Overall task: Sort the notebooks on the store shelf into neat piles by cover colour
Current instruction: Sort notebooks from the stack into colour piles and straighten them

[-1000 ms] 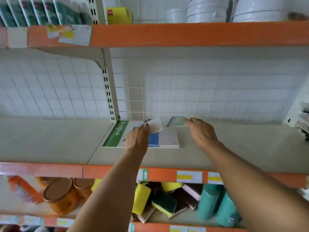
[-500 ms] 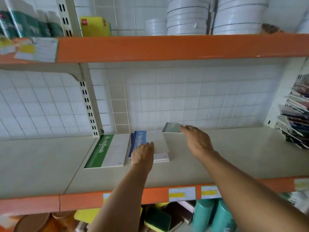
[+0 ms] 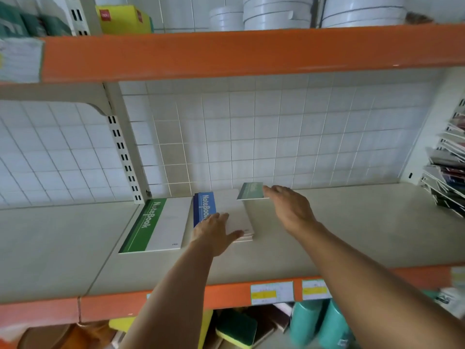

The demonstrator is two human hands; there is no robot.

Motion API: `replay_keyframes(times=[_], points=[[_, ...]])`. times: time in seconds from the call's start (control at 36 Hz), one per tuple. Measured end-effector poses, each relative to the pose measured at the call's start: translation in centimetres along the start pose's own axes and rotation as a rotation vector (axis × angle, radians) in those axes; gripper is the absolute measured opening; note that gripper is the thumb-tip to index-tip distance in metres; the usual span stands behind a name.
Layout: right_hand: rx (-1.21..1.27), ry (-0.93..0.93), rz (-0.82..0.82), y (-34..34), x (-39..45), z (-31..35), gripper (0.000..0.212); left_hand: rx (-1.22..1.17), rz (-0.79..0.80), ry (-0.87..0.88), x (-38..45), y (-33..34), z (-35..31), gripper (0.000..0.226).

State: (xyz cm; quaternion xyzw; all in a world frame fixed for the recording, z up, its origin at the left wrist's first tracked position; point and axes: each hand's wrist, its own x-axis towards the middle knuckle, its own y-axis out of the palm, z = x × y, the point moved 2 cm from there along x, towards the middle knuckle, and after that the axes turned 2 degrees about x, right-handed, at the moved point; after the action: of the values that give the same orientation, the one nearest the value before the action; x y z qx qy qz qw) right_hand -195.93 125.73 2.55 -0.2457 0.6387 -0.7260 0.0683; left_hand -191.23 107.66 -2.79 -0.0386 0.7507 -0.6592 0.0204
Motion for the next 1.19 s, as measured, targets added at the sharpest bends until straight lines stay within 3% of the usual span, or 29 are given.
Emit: replay_keyframes(times=[0.33, 0.5, 0.92, 1.19], points=[[0.026, -0.110, -0.042, -0.7, -1.2, 4.2, 0.065, -0.077, -0.144, -0.203, -4.7, -1.9, 3.2, 0.046], [0.022, -0.180, -0.058, -0.8, -1.3, 9.1, 0.066, -0.085, -0.191, -0.275, -7.4, -3.1, 7.0, 0.050], [0.046, -0.245, -0.047, 2.9, -0.7, 23.0, 0.071, -0.049, -0.252, -0.258, -9.6, -4.9, 20.8, 0.037], [0.071, -0.283, 0.093, 5.2, -0.1, 25.0, 0.066, -0.109, -0.186, -0.187, -7.8, -4.0, 22.1, 0.039]])
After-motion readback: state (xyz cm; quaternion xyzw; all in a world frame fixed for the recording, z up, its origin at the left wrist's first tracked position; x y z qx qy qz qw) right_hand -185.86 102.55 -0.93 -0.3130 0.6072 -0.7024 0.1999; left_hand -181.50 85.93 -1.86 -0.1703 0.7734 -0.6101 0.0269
